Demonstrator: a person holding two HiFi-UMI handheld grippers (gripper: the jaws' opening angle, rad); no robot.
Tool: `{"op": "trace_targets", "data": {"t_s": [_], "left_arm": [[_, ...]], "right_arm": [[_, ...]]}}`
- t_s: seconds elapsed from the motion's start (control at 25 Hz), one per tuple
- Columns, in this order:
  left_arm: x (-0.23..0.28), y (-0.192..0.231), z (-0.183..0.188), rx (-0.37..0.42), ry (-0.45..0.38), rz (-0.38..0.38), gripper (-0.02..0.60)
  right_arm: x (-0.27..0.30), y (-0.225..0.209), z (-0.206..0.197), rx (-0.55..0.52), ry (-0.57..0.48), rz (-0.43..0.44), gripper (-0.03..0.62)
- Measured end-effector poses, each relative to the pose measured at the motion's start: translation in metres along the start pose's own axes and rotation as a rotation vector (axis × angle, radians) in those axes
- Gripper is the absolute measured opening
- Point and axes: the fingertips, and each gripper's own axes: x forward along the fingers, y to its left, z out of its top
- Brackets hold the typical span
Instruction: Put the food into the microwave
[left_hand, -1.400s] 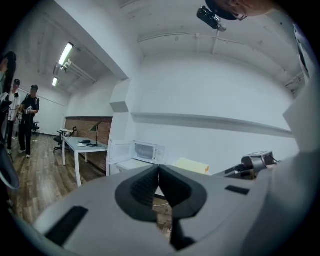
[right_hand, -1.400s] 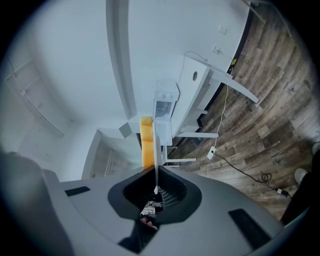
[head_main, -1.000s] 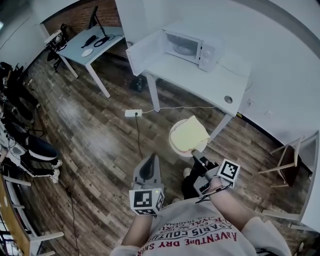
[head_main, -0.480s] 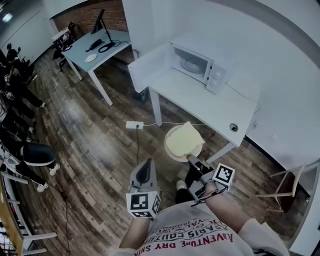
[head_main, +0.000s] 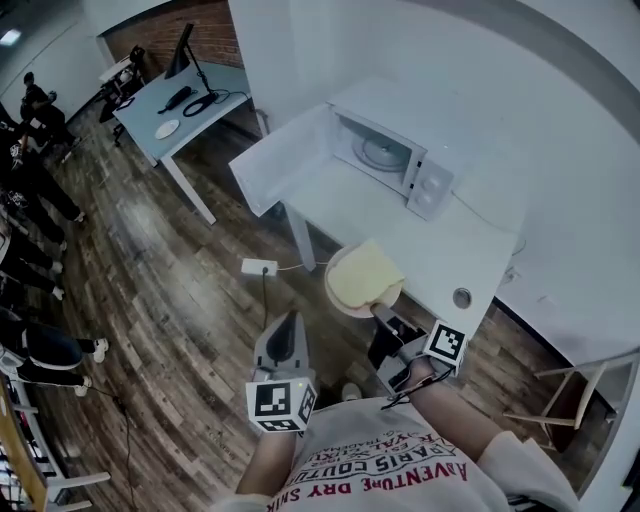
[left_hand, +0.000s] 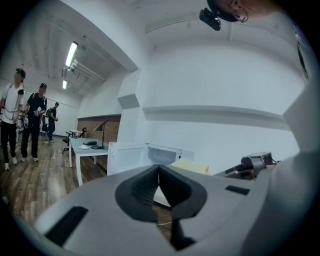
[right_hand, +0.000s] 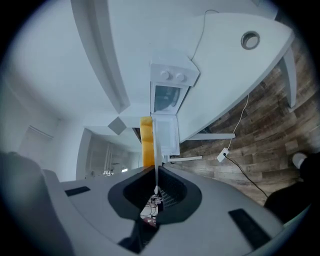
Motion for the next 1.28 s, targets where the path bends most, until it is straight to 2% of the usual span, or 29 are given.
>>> {"op": "trace_targets", "data": {"t_s": [0.16,0.36,0.56,0.92,1.28], "left_arm": [[0.036,0.003,0.000,-0.007,0.016,-0.012,0.006],[0.083,0.005,0.006,0.017,0.030,-0.083,0.006],[0.143,0.019,0.015,0.040,0.035,-0.200,0.006],[0.254,0.076,0.045,0.080,0.063,-0.413,0.006],[0.327,0.109,0.040,0.107,0.132,-0.607,0.006]], "right_arm": [[0.016,-0.003,0.026,0.033,-0.016,-0.003,0.021],[0.040,-0.007,0.049,0.050,-0.055,-0.007,0.021],[0.080,-0.004,0.077,0.057,-0.142,-0.005,0.021],[0.165,0.006,0.110,0.116,-0.369,-0.012,0.021],[0.233,0.007,0.135,0.167,-0.542,-0.017,0.021]]}}
